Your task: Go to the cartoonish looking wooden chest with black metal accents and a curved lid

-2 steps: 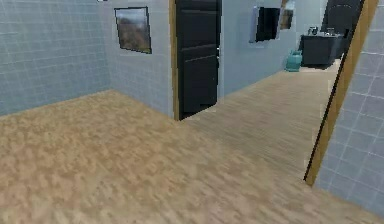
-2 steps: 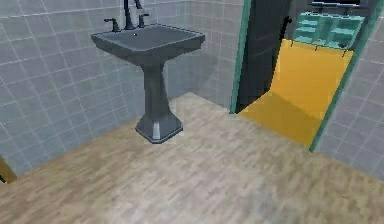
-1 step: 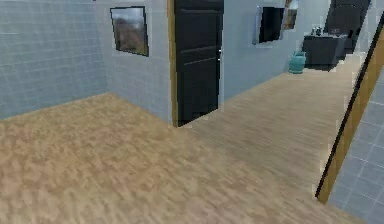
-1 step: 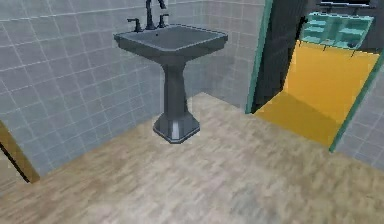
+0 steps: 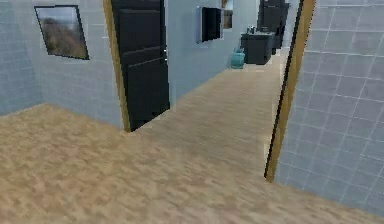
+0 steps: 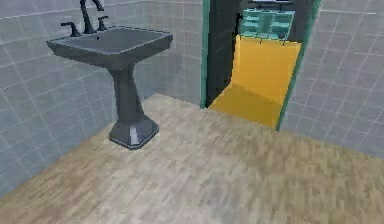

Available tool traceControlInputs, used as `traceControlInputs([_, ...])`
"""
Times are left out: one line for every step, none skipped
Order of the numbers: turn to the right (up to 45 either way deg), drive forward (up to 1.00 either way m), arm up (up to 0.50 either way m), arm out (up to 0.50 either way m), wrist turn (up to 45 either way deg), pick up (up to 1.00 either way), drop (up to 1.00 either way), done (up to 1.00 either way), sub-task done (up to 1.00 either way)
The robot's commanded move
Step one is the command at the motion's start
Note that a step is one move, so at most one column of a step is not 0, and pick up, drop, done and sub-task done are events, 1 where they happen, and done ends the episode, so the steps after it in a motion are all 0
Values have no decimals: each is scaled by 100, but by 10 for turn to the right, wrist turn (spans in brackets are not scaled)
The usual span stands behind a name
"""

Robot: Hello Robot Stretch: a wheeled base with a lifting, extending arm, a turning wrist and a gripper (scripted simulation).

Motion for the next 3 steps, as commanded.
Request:
traceControlInputs([0,100,0,0,0,0,0,0,0])
traceControlInputs([60,0,0,0,0,0,0,0,0])
traceControlInputs([0,55,0,0,0,0,0,0,0])
